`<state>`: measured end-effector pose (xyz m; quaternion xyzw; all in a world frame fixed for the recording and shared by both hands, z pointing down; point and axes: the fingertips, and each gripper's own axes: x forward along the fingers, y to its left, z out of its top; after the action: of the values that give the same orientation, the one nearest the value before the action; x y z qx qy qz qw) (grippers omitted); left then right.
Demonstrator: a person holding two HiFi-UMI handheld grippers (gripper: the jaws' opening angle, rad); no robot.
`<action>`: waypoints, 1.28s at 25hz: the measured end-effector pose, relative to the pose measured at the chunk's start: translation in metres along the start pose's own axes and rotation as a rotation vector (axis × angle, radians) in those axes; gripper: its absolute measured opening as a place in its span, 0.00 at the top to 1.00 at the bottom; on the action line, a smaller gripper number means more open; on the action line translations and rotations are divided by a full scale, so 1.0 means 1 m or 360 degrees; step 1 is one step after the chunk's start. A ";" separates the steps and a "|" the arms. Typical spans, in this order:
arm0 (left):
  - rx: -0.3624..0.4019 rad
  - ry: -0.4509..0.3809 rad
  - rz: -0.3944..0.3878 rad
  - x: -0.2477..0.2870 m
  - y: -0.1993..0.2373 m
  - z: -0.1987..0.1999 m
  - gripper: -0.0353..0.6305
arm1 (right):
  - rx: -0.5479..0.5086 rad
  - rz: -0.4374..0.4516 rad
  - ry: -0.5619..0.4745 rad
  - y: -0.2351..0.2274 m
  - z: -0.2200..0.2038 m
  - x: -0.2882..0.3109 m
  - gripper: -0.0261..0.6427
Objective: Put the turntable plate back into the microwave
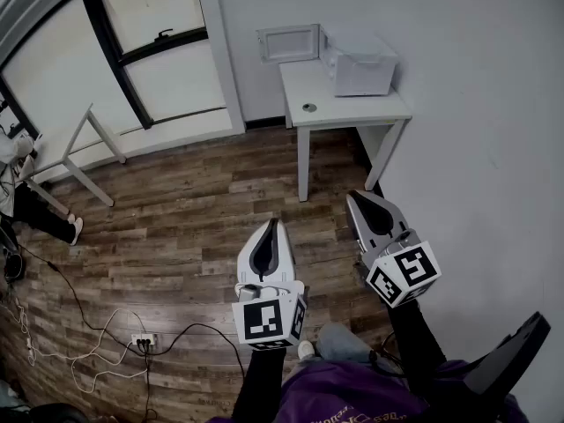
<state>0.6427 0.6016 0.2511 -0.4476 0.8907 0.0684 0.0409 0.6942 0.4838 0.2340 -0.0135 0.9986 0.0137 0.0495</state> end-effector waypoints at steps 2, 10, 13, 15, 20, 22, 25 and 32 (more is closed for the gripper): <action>-0.0004 -0.0003 0.0003 0.008 0.008 -0.003 0.94 | 0.0007 0.0009 0.0009 0.000 -0.007 0.012 0.94; -0.0022 0.0002 0.0068 0.064 0.048 -0.021 0.94 | -0.0141 0.0143 0.0053 -0.003 -0.027 0.081 0.94; -0.0006 0.0010 0.0096 0.100 0.061 -0.022 0.94 | -0.0069 0.0187 0.0051 -0.024 -0.031 0.113 0.94; 0.0002 0.0010 0.0113 0.126 0.070 -0.021 0.94 | -0.0037 0.0207 0.0050 -0.040 -0.031 0.138 0.94; 0.0001 0.0006 0.0188 0.186 0.096 -0.019 0.94 | 0.0015 0.0259 0.0050 -0.075 -0.033 0.197 0.94; 0.0006 0.0006 0.0197 0.212 0.102 -0.020 0.94 | 0.0029 0.0275 0.0049 -0.091 -0.035 0.216 0.94; 0.0017 0.0016 0.0190 0.242 0.108 -0.023 0.94 | 0.0058 0.0263 0.0054 -0.116 -0.040 0.237 0.94; 0.0000 0.0036 0.0257 0.282 0.129 -0.035 0.94 | 0.0059 0.0221 0.0141 -0.152 -0.061 0.282 0.94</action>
<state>0.3705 0.4497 0.2585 -0.3750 0.9243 0.0666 0.0253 0.4117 0.3226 0.2625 0.0560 0.9984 -0.0019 0.0045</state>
